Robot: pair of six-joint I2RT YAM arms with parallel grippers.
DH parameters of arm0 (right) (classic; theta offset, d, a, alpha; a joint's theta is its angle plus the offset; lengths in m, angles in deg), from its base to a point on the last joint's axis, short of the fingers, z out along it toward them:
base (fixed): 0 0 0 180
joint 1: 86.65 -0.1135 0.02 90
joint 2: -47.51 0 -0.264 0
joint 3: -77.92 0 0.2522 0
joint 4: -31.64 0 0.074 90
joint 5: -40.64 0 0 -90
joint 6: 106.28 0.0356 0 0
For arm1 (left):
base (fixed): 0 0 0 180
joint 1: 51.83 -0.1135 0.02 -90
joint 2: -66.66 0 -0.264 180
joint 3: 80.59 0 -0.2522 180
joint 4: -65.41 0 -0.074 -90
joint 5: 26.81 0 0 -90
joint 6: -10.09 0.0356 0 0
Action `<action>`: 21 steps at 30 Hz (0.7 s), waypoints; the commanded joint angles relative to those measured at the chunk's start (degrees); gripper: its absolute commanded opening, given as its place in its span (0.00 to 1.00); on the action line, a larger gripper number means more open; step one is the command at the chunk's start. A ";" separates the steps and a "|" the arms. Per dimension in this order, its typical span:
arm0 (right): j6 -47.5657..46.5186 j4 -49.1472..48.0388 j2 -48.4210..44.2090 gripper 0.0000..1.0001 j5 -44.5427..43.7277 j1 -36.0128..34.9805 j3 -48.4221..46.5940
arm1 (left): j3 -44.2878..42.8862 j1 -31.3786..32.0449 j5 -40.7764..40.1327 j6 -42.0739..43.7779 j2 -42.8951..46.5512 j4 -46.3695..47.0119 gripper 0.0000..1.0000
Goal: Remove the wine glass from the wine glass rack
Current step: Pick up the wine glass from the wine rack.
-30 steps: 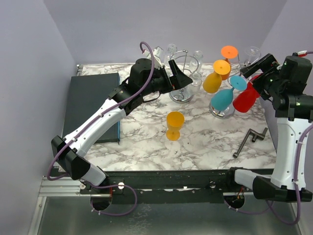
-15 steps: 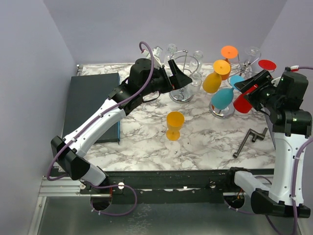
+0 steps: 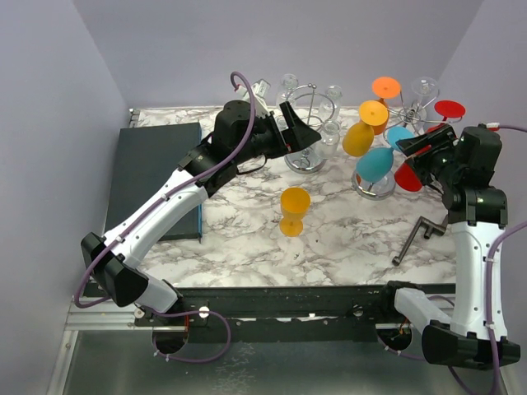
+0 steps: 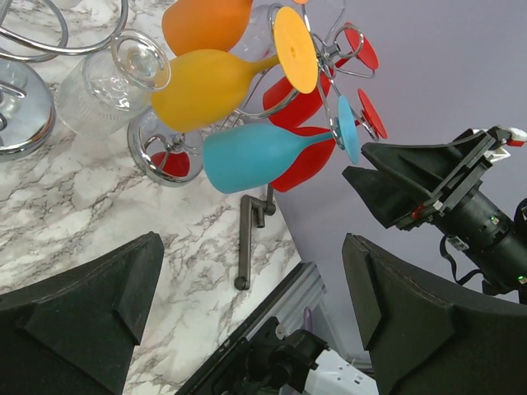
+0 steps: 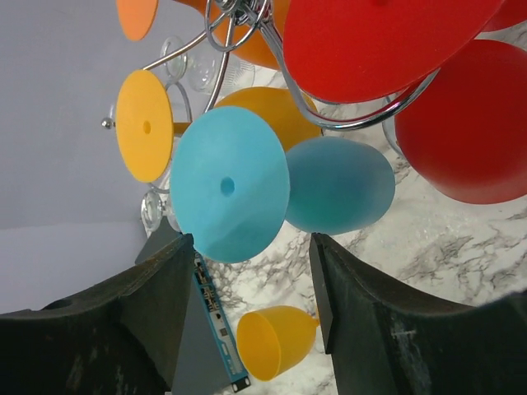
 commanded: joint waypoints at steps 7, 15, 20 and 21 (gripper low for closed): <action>5.13 -6.63 -1.58 0.59 -4.77 0.26 2.43 | 0.46 -0.26 -1.80 1.48 2.10 0.04 0.99; 6.16 -7.88 -0.17 0.54 -3.89 0.23 3.72 | 0.09 -0.26 -1.92 1.76 2.04 -0.23 0.99; 6.59 -8.39 -0.30 0.51 -4.24 0.27 4.73 | -0.25 -0.30 -1.91 1.83 1.79 -0.32 0.99; 6.79 -8.62 -0.19 0.50 -4.24 0.20 4.86 | -0.20 -0.30 -1.90 1.86 1.68 -0.32 0.99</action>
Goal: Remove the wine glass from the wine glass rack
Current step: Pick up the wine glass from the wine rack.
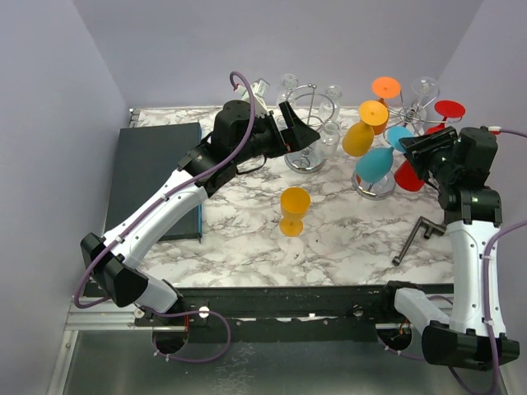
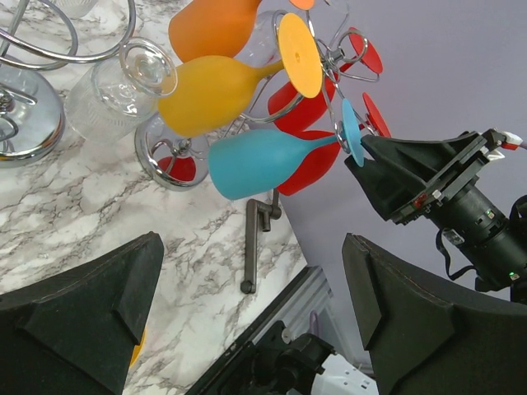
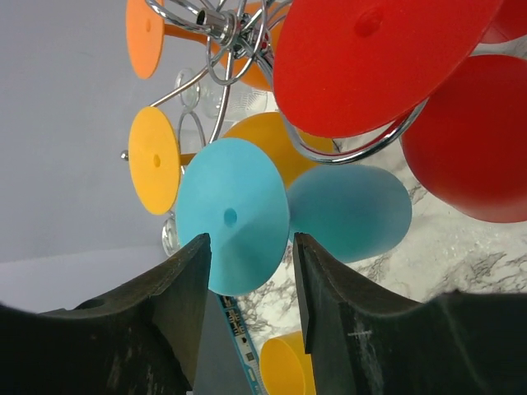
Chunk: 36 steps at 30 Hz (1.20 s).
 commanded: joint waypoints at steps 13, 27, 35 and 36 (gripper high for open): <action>2.06 -2.20 0.08 0.16 -3.51 0.26 1.03 | -0.63 -0.23 -1.09 1.05 1.17 -0.32 0.99; 7.21 -4.74 -1.61 0.01 3.95 0.24 2.55 | -0.47 -0.19 -1.35 0.81 0.90 -0.34 0.99; 11.35 -7.50 -3.56 0.01 7.04 0.27 5.71 | -0.43 -0.17 -1.58 0.99 1.05 -0.32 0.99; 11.79 -7.88 -3.67 0.01 7.51 0.25 6.00 | -0.40 -0.25 -1.55 0.99 0.98 -0.34 0.99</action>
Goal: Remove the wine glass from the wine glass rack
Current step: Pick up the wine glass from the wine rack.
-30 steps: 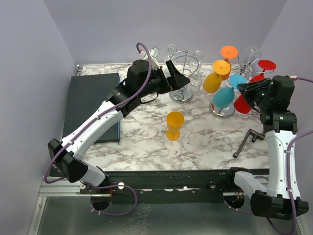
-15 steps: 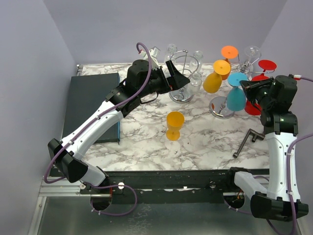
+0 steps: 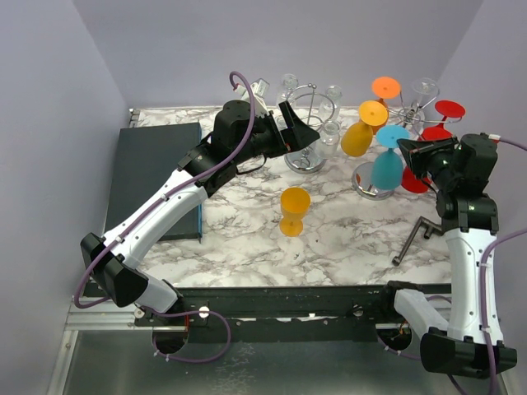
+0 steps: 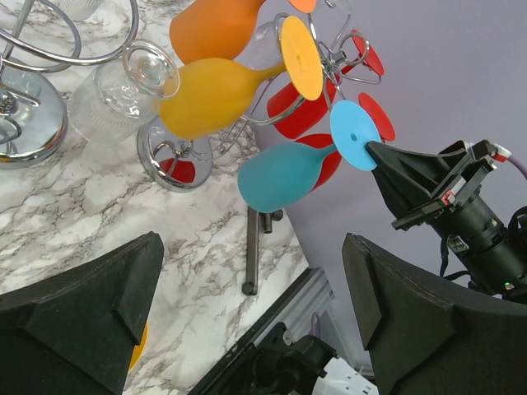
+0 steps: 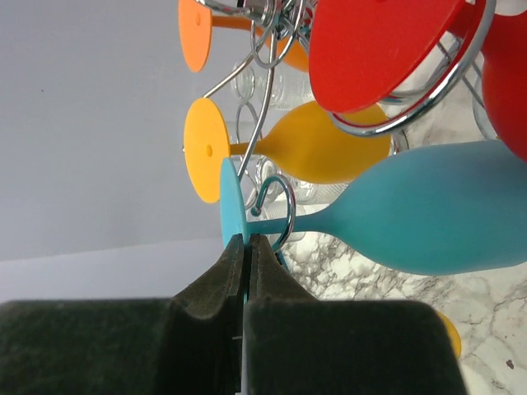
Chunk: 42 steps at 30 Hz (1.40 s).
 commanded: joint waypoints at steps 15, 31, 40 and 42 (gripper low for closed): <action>4.77 -8.89 -0.49 0.01 1.42 0.20 2.82 | -0.46 -0.25 -1.33 0.81 1.52 -0.32 0.99; 5.57 -9.19 -0.77 0.01 -8.25 0.20 2.45 | -0.48 -0.19 -1.34 0.92 1.47 -0.32 0.99; 6.58 -5.46 -3.25 0.01 -13.06 0.27 2.32 | -0.58 -0.18 -1.34 0.94 0.87 -0.32 0.99; 6.79 -5.59 -3.81 0.01 -13.27 0.24 2.85 | -0.55 -0.22 -1.24 0.90 0.73 -0.36 0.99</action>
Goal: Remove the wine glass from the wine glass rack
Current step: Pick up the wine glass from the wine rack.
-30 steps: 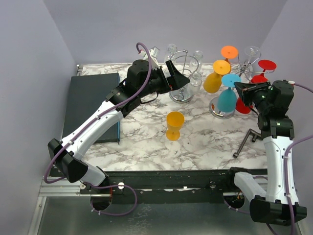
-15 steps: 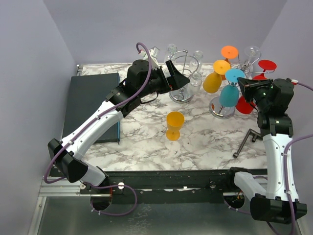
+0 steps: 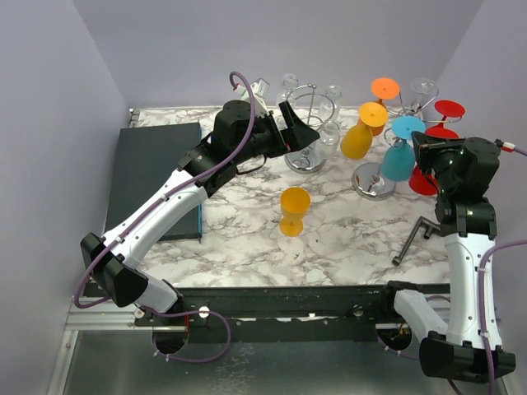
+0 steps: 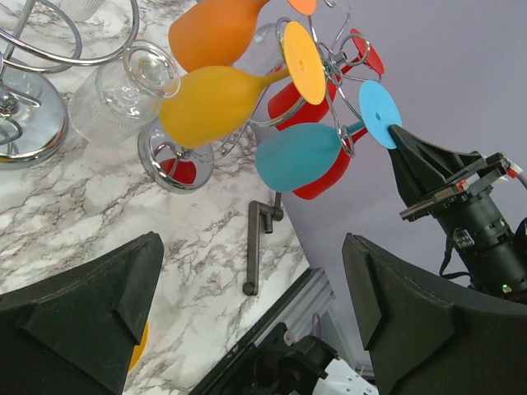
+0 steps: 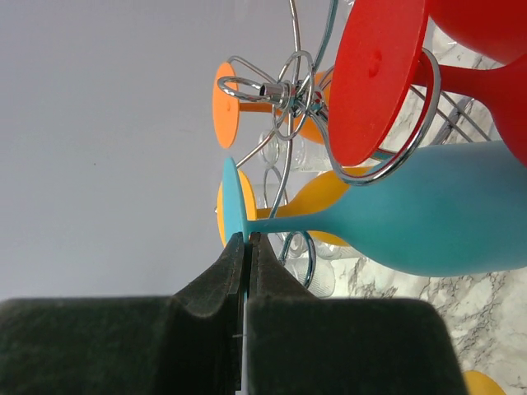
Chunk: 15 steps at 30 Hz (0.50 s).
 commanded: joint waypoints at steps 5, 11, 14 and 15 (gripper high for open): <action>1.37 1.96 -2.84 0.01 -3.29 0.24 0.42 | -0.42 -0.20 -1.18 0.85 0.56 -0.33 0.99; 1.81 5.10 -5.23 0.00 -3.59 0.26 0.49 | 0.05 -0.22 -1.00 0.86 0.34 -0.36 0.99; 1.81 7.07 -6.60 0.00 -3.00 0.24 0.32 | 0.12 -0.22 -0.74 0.79 0.11 -0.32 0.99; 1.81 7.94 -7.10 0.01 -2.84 0.20 0.10 | 0.17 -0.17 -0.67 0.73 0.07 -0.32 0.99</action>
